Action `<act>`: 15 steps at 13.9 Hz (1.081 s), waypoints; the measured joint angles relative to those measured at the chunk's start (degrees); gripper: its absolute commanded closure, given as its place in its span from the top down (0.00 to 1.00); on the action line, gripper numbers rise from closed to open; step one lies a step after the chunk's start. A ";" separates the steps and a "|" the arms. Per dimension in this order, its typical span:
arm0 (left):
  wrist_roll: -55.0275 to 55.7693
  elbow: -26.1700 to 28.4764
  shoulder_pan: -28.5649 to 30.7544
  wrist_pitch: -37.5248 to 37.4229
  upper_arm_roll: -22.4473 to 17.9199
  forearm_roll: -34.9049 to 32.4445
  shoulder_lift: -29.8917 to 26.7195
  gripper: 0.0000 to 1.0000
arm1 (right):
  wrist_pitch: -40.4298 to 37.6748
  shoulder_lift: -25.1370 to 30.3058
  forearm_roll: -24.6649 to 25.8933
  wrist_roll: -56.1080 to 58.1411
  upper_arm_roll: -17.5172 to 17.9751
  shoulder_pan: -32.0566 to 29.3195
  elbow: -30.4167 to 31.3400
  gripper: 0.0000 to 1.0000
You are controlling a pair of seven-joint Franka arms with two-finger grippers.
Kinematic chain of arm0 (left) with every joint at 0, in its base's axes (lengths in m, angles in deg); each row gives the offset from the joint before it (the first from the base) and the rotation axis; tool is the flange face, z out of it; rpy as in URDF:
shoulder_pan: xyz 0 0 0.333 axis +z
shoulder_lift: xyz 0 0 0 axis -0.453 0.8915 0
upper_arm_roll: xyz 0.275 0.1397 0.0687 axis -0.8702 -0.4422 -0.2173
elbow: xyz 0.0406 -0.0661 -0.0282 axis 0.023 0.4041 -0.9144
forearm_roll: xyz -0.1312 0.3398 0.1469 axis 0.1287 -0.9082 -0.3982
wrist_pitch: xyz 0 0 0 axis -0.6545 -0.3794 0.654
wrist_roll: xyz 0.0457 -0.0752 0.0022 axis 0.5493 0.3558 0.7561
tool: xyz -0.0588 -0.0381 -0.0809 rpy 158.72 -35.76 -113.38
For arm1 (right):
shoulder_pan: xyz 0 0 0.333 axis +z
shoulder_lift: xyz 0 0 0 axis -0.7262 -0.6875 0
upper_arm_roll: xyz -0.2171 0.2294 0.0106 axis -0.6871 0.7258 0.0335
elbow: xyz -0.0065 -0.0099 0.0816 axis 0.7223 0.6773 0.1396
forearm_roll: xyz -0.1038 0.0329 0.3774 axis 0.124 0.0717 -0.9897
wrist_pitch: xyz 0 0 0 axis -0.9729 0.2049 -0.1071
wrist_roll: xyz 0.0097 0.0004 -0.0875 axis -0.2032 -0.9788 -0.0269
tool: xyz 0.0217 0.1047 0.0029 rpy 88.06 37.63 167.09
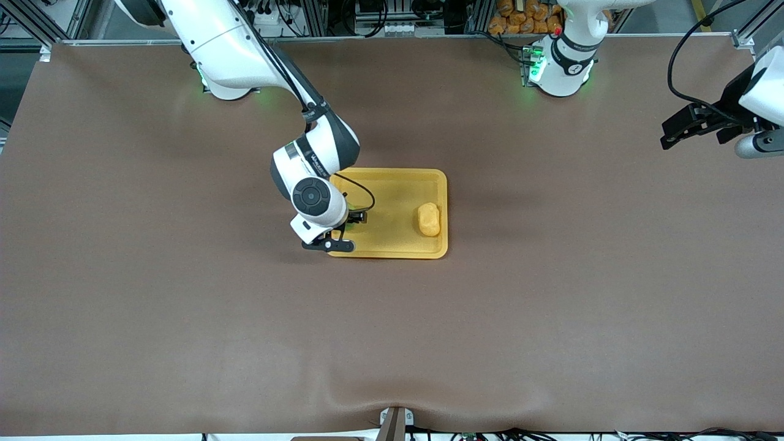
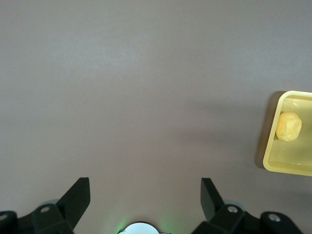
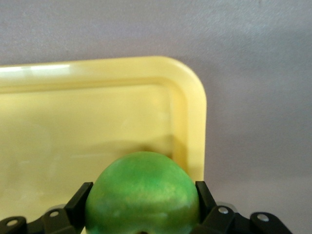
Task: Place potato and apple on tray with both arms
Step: 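Lower the apple onto the tray and open the right gripper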
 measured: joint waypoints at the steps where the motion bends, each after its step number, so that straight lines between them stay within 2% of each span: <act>1: 0.00 0.01 -0.04 -0.07 0.00 0.00 0.00 1.00 | 0.52 -0.05 0.00 -0.49 0.00 0.44 0.21 0.26; 2: 0.00 0.01 -0.07 -0.16 0.00 0.00 -0.01 1.00 | 0.93 -0.15 0.00 -0.99 0.00 0.86 0.27 0.71; 3: 0.00 0.01 -0.08 -0.23 0.00 0.00 -0.02 1.00 | 1.14 -0.26 -0.01 -1.24 0.00 1.10 0.28 1.00; 11: 0.00 0.01 -0.08 -0.84 -0.01 0.01 -0.47 1.00 | 0.61 -0.23 -0.05 -1.52 -0.66 1.11 -0.93 1.00; 15: 0.00 0.01 -0.08 -0.88 -0.04 0.01 -0.52 1.00 | -7.47 1.04 -0.10 -1.55 -1.36 0.86 -6.57 1.00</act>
